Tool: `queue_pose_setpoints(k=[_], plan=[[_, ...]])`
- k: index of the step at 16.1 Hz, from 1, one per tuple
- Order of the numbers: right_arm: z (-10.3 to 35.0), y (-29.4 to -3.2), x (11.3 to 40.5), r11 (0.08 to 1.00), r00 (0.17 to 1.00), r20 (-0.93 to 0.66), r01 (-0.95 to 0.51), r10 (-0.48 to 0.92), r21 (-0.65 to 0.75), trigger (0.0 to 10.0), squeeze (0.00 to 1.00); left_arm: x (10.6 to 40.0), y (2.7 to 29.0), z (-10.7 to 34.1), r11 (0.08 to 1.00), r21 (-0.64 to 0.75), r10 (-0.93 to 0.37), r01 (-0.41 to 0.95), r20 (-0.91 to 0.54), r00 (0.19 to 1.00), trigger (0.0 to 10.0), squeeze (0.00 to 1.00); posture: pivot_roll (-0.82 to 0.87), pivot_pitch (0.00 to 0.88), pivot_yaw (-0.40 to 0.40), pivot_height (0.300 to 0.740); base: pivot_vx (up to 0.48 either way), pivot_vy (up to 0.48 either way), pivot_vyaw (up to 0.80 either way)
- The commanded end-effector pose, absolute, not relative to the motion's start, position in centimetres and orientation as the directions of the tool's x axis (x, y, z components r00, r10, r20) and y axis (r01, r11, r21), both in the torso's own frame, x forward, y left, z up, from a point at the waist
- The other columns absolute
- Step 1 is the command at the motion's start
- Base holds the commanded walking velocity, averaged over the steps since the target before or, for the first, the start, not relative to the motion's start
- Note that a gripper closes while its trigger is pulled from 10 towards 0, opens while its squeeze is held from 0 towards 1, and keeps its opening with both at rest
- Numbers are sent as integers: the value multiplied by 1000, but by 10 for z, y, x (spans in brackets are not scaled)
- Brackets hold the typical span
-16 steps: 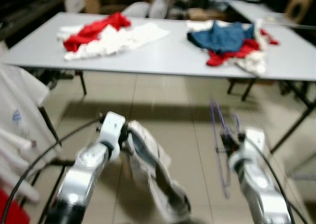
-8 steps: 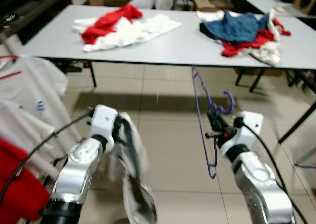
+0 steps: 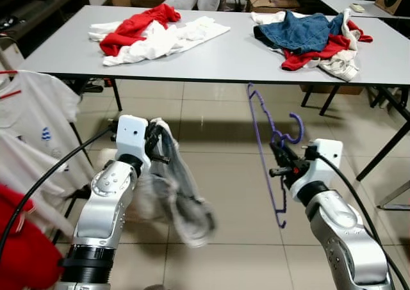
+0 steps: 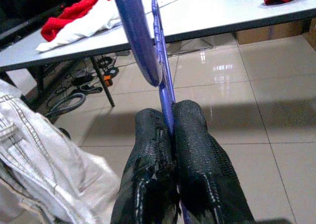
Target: Hang hanger
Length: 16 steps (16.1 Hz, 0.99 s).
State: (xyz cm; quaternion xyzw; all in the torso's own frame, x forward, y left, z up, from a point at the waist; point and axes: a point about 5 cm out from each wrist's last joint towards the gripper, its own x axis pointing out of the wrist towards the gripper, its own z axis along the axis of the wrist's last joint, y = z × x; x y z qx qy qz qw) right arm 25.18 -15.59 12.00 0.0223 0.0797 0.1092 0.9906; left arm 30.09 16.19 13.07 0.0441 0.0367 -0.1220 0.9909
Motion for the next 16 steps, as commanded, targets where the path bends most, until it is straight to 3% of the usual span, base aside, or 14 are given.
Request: queue_pose_setpoints(k=[1,16], plan=[[121,-157,254,975,963,-155,-211,219,64,10000,0,304,158,151,961,95,-261,261,-4,965,10000,0,-8,0,-26,740,315,0,0],[119,-164,258,973,958,-172,-223,231,63,10000,0,307,161,160,959,101,-266,264,4,964,10000,0,-7,0,-39,740,391,0,107]])
